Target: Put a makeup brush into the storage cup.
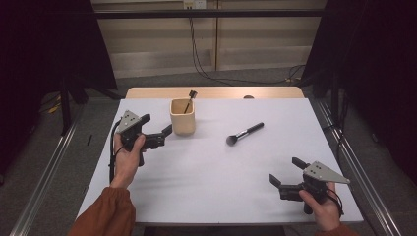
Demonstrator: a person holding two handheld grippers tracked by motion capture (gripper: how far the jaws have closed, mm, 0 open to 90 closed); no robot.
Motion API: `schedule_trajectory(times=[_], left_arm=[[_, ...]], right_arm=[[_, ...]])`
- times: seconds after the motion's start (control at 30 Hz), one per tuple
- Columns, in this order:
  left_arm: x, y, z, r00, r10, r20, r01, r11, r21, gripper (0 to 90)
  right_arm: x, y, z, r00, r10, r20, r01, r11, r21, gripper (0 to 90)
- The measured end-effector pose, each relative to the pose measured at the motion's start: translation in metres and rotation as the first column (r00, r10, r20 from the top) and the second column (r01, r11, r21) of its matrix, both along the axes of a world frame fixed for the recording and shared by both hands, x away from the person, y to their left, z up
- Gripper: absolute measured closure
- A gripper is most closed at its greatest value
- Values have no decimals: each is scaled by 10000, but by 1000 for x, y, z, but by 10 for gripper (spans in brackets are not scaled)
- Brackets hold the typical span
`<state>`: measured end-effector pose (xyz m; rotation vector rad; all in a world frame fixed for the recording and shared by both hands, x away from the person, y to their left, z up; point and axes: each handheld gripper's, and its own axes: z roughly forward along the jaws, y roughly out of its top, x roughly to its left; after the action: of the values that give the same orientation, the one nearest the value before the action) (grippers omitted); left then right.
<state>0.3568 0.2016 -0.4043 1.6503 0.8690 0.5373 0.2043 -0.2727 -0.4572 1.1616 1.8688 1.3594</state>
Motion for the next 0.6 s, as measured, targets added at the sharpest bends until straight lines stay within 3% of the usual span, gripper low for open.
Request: schedule_trajectory(times=[0.03,0.13,0.27,0.37,0.5,0.6], left_arm=[[-2,2,0,9999,-156,18,157,9998,-111,56],[-10,3,2,9997,-62,246,54,9995,310,54],[-18,5,2,9992,-253,320,240,9989,399,47],[-24,7,-2,9988,-81,490,51,9982,599,56],[-30,14,-6,9997,83,247,-89,9997,217,56],[-35,16,-9,9997,-20,247,7,9987,515,57]], right_arm=[[0,0,0,10000,15,3,-15,10000,-24,0],[0,0,0,10000,-28,-4,28,10000,14,0],[0,0,0,10000,-44,-10,44,10000,8,0],[-1,0,0,10000,-36,-13,36,10000,-20,0],[-1,-1,0,9999,-127,5,127,9999,5,0],[-1,-1,0,9999,-138,-18,138,9999,-7,0]])
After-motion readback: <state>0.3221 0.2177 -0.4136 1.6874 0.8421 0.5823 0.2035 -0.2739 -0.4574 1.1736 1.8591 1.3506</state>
